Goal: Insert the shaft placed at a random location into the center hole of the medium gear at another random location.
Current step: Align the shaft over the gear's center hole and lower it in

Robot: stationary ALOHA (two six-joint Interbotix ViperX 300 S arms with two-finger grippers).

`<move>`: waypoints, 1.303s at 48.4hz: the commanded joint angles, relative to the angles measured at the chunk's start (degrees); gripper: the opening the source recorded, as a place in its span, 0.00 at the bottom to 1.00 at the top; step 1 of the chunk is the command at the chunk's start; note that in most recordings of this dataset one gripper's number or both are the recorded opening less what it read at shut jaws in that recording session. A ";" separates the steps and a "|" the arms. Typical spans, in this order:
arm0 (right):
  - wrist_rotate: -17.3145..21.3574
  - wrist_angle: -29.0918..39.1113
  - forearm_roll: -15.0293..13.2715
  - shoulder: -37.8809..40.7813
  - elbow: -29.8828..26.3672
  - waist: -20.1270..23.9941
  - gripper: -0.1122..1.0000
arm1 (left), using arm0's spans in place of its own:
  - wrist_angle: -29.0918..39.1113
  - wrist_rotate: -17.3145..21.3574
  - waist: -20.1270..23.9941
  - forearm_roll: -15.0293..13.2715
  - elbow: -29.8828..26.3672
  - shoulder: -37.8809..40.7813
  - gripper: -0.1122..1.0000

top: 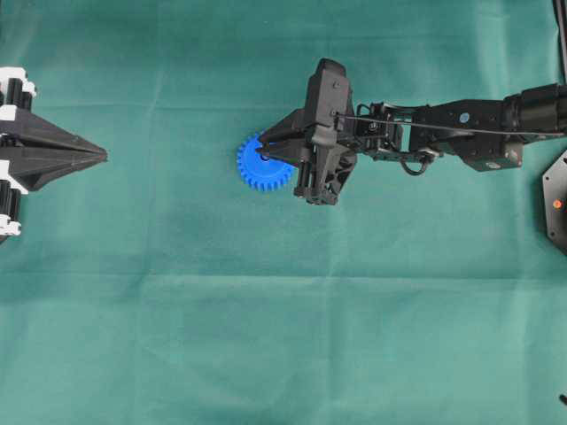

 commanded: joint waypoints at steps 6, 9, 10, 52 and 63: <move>0.53 -1.05 0.26 -0.44 -1.32 0.09 0.22 | -0.26 -0.09 0.09 0.18 -1.49 0.35 0.10; 0.53 -1.23 0.26 0.00 -1.41 0.09 0.22 | -0.26 -0.09 0.09 0.18 -1.41 0.35 0.10; 0.53 -1.32 0.26 0.26 -1.41 0.09 0.22 | -0.26 -0.09 0.09 0.18 -1.49 0.35 0.10; 0.53 -2.11 0.44 4.66 -2.20 0.09 0.22 | -0.26 0.00 0.09 0.26 -1.49 0.44 0.10; 0.53 -2.02 0.44 4.66 -2.11 0.09 0.22 | -0.26 0.00 0.09 0.26 -1.41 0.35 0.10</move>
